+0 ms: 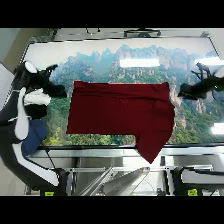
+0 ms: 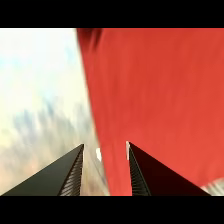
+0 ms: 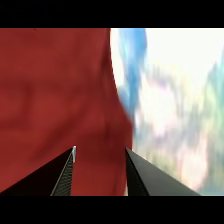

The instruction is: Fold the shirts.

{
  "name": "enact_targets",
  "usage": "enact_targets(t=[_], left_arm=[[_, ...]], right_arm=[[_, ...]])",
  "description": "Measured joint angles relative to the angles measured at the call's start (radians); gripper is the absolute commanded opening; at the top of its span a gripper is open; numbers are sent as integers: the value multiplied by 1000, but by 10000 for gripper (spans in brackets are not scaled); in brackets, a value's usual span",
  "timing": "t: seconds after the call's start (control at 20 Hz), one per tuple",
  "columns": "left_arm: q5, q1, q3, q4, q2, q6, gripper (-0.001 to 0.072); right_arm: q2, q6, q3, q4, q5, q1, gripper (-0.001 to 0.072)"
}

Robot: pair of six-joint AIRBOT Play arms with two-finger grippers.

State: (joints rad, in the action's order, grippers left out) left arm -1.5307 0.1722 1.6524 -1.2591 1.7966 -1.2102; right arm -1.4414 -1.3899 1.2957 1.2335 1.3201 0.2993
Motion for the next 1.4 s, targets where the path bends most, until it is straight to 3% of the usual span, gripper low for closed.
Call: enact_targets(t=[0.35,0.85,0.9,0.95,1.0,1.4], left_arm=[[89,135,-529,3,-195,17,294],[171,153,-750,292,-225,248,290],[178,153,-760,309,-225,263,208],[190,153,-765,318,-225,273,46],[208,153,-767,322,-224,282,20],[173,153,-738,367,-225,303,21]], right_arm=[[383,-10,-444,-7,-66,98,368],[503,9,-608,-63,0,127,368],[505,10,-613,-64,8,128,368],[505,10,-620,-64,12,131,368],[507,10,-632,-64,14,140,368],[507,-24,-891,-140,-40,266,368]])
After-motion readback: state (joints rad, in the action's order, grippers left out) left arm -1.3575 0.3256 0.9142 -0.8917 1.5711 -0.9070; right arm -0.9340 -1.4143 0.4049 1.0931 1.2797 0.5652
